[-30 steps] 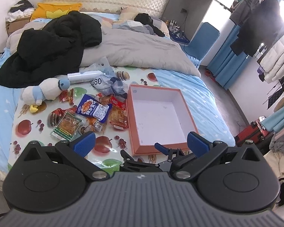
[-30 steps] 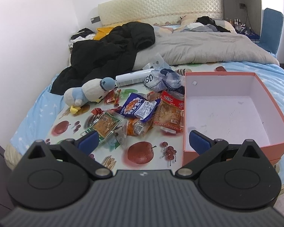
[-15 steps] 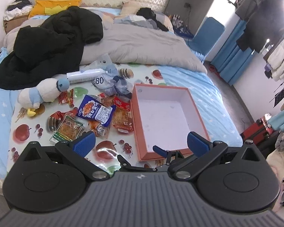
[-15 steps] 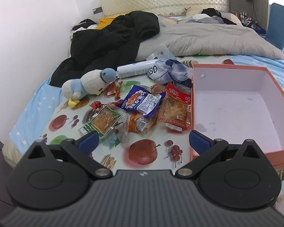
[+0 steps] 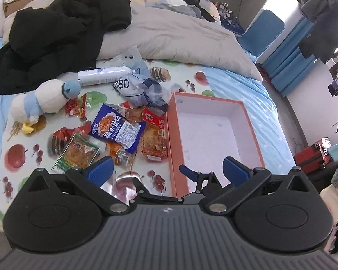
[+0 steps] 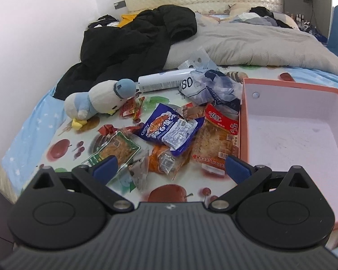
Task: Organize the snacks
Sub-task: 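Move both tools down toward the snack packets beside the pink box, then grasp the black-labelled triangular pastry with left tool while right grasps orange pastry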
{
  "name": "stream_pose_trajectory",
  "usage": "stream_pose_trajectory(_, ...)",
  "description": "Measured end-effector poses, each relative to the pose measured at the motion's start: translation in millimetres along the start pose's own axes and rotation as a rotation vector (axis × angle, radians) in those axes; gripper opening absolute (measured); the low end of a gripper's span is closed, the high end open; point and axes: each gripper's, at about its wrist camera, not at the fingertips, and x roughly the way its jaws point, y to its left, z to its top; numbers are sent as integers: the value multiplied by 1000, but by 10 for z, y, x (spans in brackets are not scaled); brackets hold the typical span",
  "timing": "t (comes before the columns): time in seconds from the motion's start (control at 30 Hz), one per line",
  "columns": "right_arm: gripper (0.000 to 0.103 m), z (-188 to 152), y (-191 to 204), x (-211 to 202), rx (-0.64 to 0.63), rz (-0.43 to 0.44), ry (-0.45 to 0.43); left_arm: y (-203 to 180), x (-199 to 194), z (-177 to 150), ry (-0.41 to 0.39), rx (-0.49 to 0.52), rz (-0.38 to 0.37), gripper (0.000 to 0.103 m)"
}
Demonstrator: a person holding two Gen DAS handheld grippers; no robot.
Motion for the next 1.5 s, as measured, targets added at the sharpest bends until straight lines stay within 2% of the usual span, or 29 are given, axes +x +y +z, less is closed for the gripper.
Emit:
stream_pose_trajectory(0.13,103,2,-10,209,12,26,22,279,354,94,-9,-28,4,103)
stream_pose_trajectory(0.27,103,-50,2,428,20,84,54,686,728,115,-50,-34,58,103)
stream_pose_trajectory(0.37,103,-110,11,561,25,91,70,969,1008,69,-57,-11,90,103)
stream_pose_trajectory(0.43,96,-165,29,651,5,79,66,1156,1221,-2,-50,10,83,103)
stream_pose_trajectory(0.53,83,-238,18,835,-19,65,94,1432,1597,-130,-17,-12,72,103)
stream_pose_trajectory(0.7,83,-377,39,1136,-95,5,105,1764,2215,-344,61,-81,97,103)
stream_pose_trajectory(0.83,82,-454,-14,1322,-98,15,110,1944,2558,-499,119,-152,32,103)
stream_pose_trajectory(0.87,76,-465,-37,1356,-88,56,111,1972,2631,-529,126,-156,31,103)
stream_pose_trajectory(0.9,66,-472,-46,1384,-85,75,110,1983,2682,-554,129,-160,29,103)
stream_pose_trajectory(0.93,61,-477,-35,1422,-95,69,118,2002,2746,-578,132,-170,22,103)
stream_pose_trajectory(1.03,55,-476,-48,1508,-97,63,129,2004,2887,-652,149,-183,5,102)
stream_pose_trajectory(1.07,53,-472,-53,1535,-95,61,135,2001,2902,-660,145,-185,0,100)
stream_pose_trajectory(1.13,38,-470,-57,1587,-102,51,145,1982,2953,-664,138,-178,0,95)
stream_pose_trajectory(1.2,32,-469,-54,1620,-106,53,152,1981,2984,-680,127,-179,-8,90)
stream_pose_trajectory(1.37,25,-438,-10,1605,-123,36,150,1975,3061,-718,130,-211,-9,77)
stream_pose_trajectory(1.4,24,-432,-14,1602,-118,36,154,1976,3056,-725,124,-215,-10,73)
stream_pose_trajectory(1.43,23,-430,-14,1596,-117,33,157,1970,3047,-736,119,-212,-3,65)
stream_pose_trajectory(1.5,22,-445,4,1550,-124,24,160,1964,3016,-751,109,-203,-4,63)
